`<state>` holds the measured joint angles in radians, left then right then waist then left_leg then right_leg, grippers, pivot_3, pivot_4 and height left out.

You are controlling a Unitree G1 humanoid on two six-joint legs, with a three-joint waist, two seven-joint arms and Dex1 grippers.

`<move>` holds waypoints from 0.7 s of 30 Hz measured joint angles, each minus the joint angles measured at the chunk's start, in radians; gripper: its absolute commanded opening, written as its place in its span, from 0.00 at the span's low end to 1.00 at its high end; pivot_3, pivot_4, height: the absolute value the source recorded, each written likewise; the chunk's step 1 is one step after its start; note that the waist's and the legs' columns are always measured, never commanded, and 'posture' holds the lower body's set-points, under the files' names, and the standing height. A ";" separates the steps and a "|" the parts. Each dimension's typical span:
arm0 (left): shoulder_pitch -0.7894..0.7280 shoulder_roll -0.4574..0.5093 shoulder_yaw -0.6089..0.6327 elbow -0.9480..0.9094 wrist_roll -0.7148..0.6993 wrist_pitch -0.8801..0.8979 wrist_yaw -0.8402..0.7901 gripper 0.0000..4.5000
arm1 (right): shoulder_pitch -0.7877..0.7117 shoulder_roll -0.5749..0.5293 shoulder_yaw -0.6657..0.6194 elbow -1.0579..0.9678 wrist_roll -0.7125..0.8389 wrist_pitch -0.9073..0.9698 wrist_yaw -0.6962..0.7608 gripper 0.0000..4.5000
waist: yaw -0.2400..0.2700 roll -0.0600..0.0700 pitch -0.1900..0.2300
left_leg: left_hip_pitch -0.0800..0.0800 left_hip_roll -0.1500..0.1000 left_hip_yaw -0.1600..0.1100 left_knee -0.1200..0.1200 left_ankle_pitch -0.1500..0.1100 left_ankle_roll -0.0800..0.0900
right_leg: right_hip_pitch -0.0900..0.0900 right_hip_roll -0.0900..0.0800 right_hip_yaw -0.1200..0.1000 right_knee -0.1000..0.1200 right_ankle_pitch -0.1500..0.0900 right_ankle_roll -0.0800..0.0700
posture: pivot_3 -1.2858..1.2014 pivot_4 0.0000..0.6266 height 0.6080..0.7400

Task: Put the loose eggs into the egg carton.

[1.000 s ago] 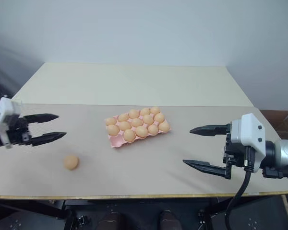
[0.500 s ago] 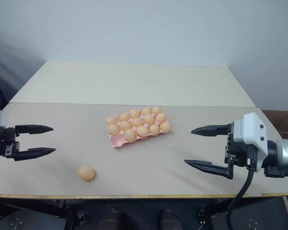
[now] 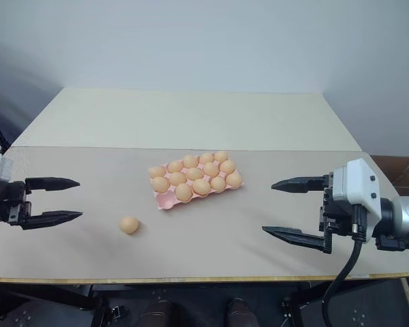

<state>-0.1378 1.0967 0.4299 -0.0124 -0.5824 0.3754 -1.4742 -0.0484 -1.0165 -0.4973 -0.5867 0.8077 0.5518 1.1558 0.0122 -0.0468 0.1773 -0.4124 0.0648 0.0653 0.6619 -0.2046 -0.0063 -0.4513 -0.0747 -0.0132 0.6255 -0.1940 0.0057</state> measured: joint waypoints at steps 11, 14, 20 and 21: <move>-0.010 -0.004 -0.040 -0.002 -0.007 -0.001 -0.006 0.90 | 0.000 0.000 0.001 0.001 0.000 0.000 0.001 1.00 | 0.000 0.000 0.000 | -0.002 0.000 0.000 0.000 0.000 0.000 | -0.003 0.001 0.001 0.001 0.000 0.000 | 0.52 0.24 1.00; -0.014 -0.007 -0.074 -0.016 -0.004 -0.014 -0.015 0.90 | -0.001 0.000 0.002 0.008 -0.001 0.000 0.002 1.00 | 0.000 0.000 0.000 | -0.002 0.000 0.000 0.000 0.000 0.000 | -0.003 0.000 0.001 0.001 0.000 0.000 | 0.52 0.24 1.00; -0.101 -0.116 -0.233 -0.035 0.034 -0.071 -0.011 0.90 | -0.027 0.000 0.026 0.022 -0.001 -0.001 0.014 1.00 | 0.004 0.000 0.000 | -0.003 0.000 0.000 0.000 0.000 0.001 | -0.002 0.001 0.001 0.001 0.000 0.000 | 0.52 0.24 1.00; -0.119 -0.135 -0.270 -0.039 0.048 -0.079 -0.011 0.90 | -0.033 0.000 0.033 0.024 -0.001 -0.002 0.015 1.00 | 0.003 0.000 0.000 | -0.003 -0.001 0.000 0.000 0.000 0.001 | -0.002 0.001 0.002 0.001 0.000 0.000 | 0.52 0.24 1.00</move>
<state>-0.2564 0.9621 0.1597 -0.0513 -0.5346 0.2963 -1.4851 -0.0812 -1.0166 -0.4643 -0.5625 0.8062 0.5501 1.1703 0.0155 -0.0469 0.1769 -0.4150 0.0642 0.0658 0.6620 -0.2041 -0.0057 -0.4531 -0.0733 -0.0115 0.6266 -0.1936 0.0059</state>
